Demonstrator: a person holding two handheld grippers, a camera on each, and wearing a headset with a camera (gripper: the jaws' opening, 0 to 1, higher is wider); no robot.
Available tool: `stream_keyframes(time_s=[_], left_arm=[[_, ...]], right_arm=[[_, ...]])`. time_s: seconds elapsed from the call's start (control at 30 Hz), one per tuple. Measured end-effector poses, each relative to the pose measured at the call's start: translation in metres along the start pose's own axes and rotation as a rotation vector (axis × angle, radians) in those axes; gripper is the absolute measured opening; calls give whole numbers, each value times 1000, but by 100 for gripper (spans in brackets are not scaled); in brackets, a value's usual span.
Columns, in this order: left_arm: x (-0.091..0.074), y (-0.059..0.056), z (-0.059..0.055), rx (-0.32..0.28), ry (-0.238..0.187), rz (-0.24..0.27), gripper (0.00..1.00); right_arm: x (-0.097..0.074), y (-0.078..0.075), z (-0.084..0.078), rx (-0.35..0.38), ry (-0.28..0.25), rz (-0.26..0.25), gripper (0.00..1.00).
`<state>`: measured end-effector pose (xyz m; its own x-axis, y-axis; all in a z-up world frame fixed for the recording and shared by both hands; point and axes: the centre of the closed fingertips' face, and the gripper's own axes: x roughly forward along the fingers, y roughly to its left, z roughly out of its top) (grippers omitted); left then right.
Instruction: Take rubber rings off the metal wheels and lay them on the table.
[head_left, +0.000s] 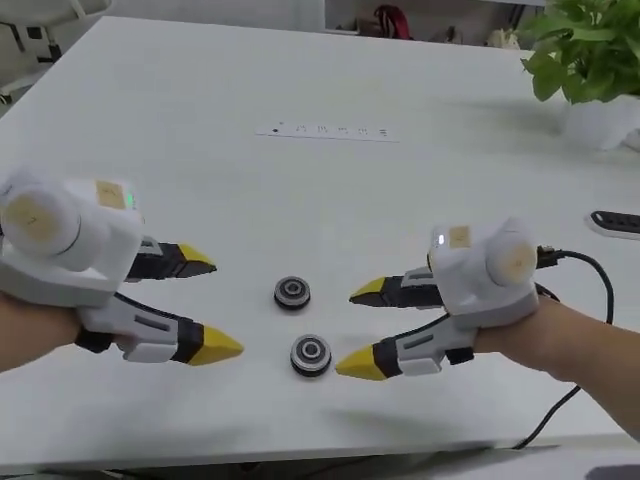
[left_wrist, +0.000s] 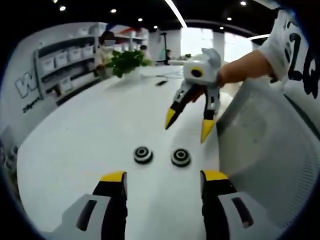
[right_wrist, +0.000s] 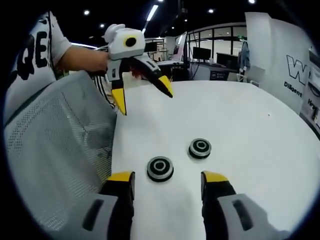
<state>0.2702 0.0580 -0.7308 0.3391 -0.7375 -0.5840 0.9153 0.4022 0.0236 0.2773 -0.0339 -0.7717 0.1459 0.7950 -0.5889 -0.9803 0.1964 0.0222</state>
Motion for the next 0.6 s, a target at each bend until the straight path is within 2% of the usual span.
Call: stream_keyframes(time_s=[0.37, 0.6], left_arm=[[16, -5, 2, 8, 9, -54, 56], [27, -10, 0, 13, 33, -87, 53]], right_arm=[[7, 2, -4, -6, 16, 30, 43], [13, 3, -8, -9, 30, 44, 38]])
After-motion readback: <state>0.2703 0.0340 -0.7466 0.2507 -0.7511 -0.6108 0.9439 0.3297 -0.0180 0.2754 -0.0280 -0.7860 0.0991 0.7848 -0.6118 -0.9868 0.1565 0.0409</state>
